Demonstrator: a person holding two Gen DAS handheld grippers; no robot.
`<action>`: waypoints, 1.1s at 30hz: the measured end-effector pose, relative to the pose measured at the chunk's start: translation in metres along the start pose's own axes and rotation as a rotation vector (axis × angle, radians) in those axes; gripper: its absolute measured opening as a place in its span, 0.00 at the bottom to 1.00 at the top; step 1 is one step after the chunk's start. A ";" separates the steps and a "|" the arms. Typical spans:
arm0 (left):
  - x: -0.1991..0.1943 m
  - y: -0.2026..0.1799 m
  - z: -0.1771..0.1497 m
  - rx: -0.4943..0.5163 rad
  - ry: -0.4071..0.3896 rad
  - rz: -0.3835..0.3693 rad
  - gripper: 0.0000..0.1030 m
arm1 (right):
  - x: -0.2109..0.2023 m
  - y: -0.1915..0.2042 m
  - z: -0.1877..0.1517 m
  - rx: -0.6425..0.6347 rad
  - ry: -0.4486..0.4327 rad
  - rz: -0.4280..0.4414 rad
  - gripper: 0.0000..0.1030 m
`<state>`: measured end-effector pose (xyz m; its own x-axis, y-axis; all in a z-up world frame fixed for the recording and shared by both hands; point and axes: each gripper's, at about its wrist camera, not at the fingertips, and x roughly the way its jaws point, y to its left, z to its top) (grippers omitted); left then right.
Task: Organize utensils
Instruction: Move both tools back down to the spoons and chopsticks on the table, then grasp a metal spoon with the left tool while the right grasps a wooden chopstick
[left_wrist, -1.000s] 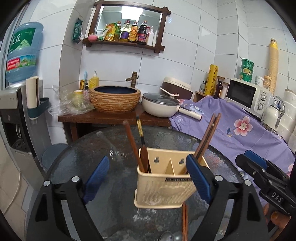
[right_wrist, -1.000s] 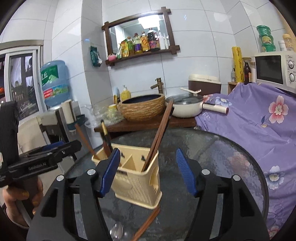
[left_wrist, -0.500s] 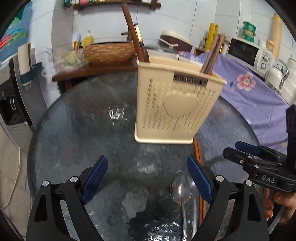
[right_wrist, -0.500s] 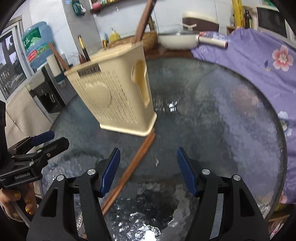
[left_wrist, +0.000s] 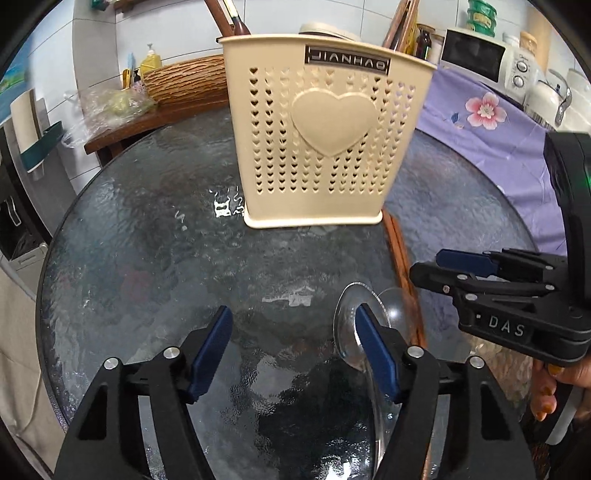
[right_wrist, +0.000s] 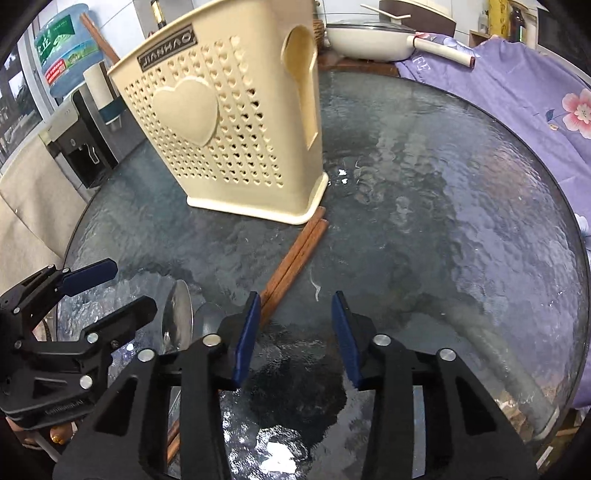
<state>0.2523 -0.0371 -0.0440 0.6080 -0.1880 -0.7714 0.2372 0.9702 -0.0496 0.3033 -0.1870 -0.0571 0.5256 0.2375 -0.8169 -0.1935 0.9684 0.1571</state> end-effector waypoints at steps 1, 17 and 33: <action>0.001 0.000 -0.001 -0.001 0.005 -0.001 0.63 | 0.001 0.001 0.001 -0.005 -0.001 0.001 0.34; 0.017 -0.005 -0.001 0.016 0.037 0.016 0.59 | 0.000 -0.003 0.005 -0.076 0.049 -0.024 0.20; 0.025 0.014 0.009 0.018 0.035 0.074 0.52 | 0.000 -0.028 0.013 -0.008 0.044 0.021 0.20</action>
<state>0.2777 -0.0299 -0.0579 0.5977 -0.1103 -0.7941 0.2061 0.9783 0.0192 0.3195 -0.2135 -0.0540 0.4847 0.2541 -0.8370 -0.2113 0.9626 0.1698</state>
